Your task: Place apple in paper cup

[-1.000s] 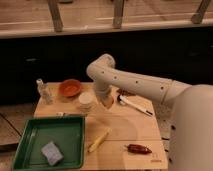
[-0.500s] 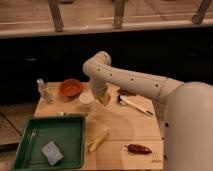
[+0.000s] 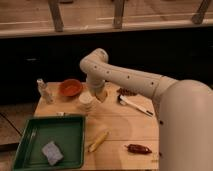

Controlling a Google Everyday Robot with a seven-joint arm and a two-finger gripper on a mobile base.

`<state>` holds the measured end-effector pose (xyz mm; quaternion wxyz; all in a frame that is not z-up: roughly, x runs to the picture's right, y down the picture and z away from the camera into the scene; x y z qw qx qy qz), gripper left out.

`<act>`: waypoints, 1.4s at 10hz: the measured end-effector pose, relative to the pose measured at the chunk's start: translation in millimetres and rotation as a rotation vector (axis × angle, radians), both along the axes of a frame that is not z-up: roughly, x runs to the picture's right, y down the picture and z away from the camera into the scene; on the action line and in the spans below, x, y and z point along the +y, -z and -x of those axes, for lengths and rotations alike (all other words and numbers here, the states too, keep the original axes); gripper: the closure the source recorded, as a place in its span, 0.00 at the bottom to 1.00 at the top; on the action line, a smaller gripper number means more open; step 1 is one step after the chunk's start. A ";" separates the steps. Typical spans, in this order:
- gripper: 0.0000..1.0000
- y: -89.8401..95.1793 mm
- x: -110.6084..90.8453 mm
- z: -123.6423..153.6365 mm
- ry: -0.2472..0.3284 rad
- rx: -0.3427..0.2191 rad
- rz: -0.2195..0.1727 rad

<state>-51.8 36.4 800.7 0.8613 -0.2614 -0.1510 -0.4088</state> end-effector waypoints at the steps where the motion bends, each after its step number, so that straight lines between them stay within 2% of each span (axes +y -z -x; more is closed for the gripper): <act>1: 0.98 -1.0 -2.5 2.4 0.005 -0.005 -0.004; 6: 0.98 -6.1 -13.9 21.3 0.041 -0.052 -0.030; 14: 0.98 -14.4 -24.1 38.2 0.075 -0.101 -0.042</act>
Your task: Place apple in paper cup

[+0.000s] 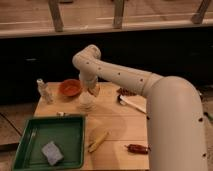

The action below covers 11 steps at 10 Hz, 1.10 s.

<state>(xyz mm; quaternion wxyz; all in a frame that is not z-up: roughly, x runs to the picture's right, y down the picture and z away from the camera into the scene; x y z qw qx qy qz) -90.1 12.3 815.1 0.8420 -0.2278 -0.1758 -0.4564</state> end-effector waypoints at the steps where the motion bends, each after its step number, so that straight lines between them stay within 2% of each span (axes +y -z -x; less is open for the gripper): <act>1: 0.98 -0.7 -0.9 1.6 0.002 -0.005 0.000; 6: 0.98 -5.0 -5.1 8.4 0.009 -0.034 0.001; 8: 0.93 -6.1 -5.8 11.6 0.011 -0.043 0.001; 11: 0.92 -7.5 -7.4 13.5 0.007 -0.057 0.001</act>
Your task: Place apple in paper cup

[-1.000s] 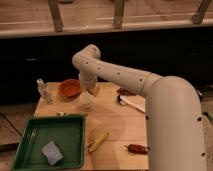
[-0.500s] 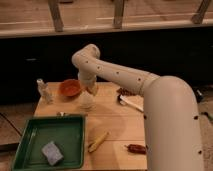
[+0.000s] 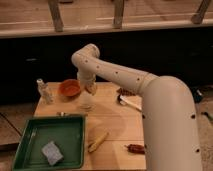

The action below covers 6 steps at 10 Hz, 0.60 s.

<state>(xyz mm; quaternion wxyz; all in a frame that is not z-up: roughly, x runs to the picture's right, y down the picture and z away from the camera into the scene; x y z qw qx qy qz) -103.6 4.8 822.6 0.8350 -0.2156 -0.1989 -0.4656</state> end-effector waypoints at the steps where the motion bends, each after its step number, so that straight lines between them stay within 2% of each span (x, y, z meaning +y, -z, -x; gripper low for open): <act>1: 0.92 -0.7 -1.2 1.2 -0.002 -0.007 -0.002; 6: 0.92 -2.7 -4.0 3.5 -0.009 -0.029 -0.001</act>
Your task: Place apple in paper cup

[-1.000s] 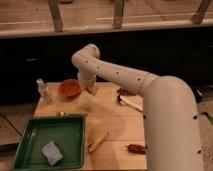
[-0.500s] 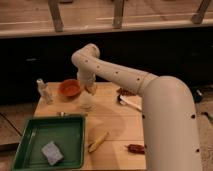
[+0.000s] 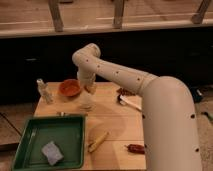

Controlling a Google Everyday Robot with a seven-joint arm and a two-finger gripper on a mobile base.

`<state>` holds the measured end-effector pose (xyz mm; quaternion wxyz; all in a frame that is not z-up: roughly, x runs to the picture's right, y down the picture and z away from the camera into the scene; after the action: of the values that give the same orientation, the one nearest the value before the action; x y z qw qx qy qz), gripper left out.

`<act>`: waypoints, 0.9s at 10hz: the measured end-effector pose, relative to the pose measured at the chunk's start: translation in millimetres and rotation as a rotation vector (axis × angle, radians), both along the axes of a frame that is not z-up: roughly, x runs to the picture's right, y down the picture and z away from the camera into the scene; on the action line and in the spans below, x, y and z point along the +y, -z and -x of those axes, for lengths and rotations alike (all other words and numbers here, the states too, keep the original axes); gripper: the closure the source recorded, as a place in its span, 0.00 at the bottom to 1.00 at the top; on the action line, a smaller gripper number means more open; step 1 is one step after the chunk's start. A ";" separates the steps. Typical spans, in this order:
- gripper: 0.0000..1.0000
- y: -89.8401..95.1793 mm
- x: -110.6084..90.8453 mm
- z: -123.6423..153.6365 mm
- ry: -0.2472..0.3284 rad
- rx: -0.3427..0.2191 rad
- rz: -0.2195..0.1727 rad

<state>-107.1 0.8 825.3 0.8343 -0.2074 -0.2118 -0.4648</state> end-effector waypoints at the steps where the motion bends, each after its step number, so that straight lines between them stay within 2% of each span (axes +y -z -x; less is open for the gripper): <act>1: 0.92 -0.1 -0.6 0.5 -0.001 -0.005 0.000; 9: 0.92 -2.9 -6.0 4.1 -0.006 -0.034 0.001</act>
<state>-111.2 -5.2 828.2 0.8318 -0.1994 -0.2270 -0.4656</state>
